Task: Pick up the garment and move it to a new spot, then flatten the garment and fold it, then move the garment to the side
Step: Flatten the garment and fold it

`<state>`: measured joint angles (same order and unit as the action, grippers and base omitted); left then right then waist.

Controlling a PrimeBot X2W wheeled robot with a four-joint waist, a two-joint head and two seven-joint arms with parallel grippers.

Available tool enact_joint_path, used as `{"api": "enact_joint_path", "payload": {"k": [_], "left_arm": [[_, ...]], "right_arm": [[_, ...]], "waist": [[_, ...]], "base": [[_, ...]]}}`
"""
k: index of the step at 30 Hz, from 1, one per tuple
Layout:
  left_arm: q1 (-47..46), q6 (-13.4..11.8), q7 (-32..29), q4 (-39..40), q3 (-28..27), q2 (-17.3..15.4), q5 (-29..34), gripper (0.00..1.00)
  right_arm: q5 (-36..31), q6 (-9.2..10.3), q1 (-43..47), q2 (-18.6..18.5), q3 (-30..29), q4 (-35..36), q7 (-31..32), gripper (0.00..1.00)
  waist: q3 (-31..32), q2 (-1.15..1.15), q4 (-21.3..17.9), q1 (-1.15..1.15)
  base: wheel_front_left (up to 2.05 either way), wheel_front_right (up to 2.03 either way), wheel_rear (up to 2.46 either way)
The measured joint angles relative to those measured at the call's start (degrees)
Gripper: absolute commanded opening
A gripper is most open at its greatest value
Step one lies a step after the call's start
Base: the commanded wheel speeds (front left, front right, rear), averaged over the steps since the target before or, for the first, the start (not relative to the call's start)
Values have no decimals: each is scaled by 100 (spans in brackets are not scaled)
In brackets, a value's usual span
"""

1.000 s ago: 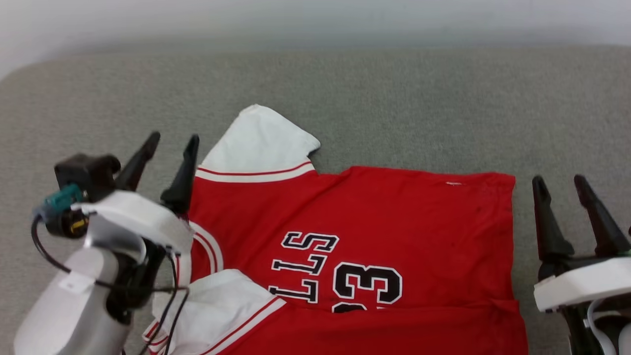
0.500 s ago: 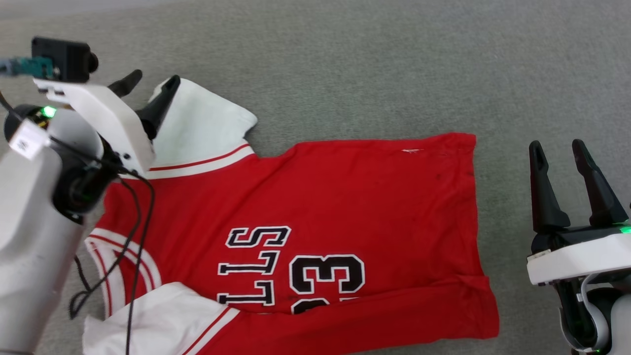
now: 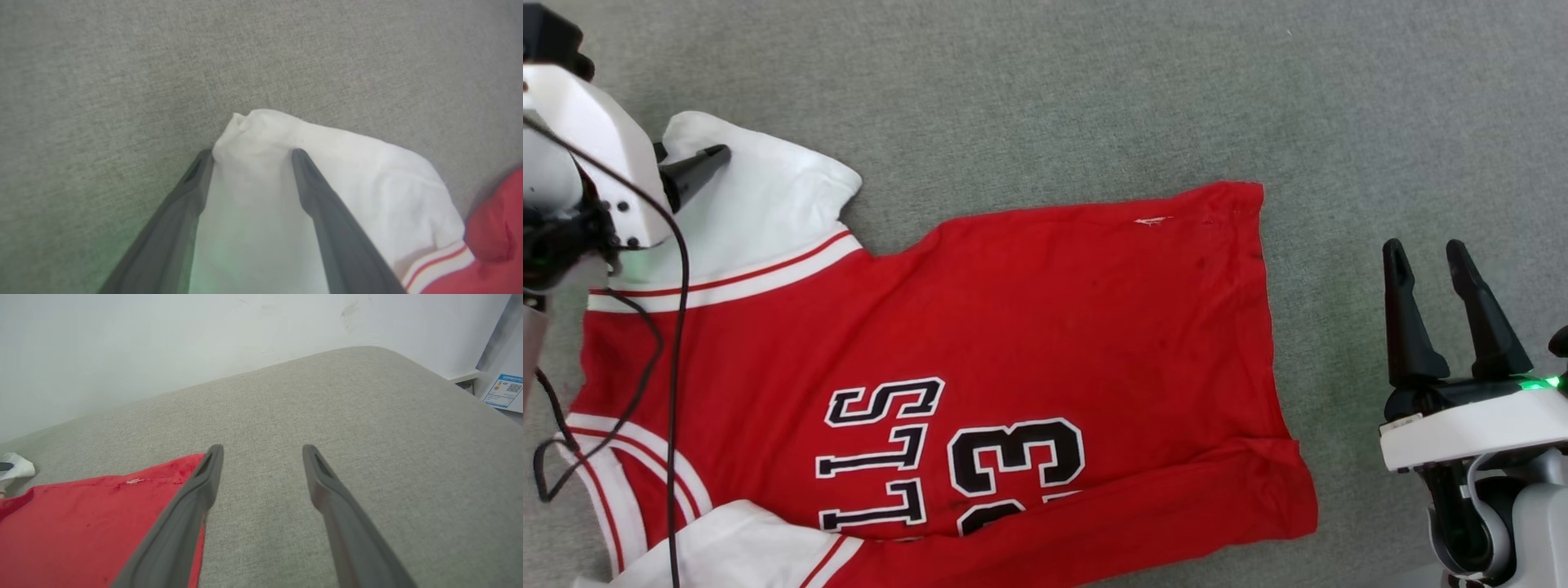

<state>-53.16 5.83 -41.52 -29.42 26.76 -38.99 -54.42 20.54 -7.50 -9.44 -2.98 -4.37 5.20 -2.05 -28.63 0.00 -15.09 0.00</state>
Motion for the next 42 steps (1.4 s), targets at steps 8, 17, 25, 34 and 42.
{"api": "enact_joint_path", "payload": {"k": [8, 17, 25, 34, 42], "left_arm": [[-119, -102, -417, -142, -2, 26, -215, 0], [-113, -97, 651, -346, 80, 584, 38, 0], [-133, 34, 968, -34, 256, 927, 38, 0], [-149, 100, 1099, 290, 399, 971, 78, 0], [-115, 99, 1358, 279, 346, 964, 40, 0]], "right_arm": [[189, 0, -94, 0, 103, -201, 155, 100], [558, 0, -881, -419, 348, -999, 1700, 100], [664, 0, -1949, -1062, 669, -2079, 3176, 100], [794, 0, -2722, -1380, 924, -3031, 4700, 33], [839, 0, -2885, -1325, 787, -2915, 4868, 0]], "waist": [[-133, 0, -63, -1], [172, 0, 259, -1], [458, 0, 957, 0], [317, 0, 1389, -1], [372, 0, 1481, -1]], "base": [[0, 0, 0], [0, 0, 0], [0, 0, 0], [0, 0, 0], [0, 0, 0]]}}
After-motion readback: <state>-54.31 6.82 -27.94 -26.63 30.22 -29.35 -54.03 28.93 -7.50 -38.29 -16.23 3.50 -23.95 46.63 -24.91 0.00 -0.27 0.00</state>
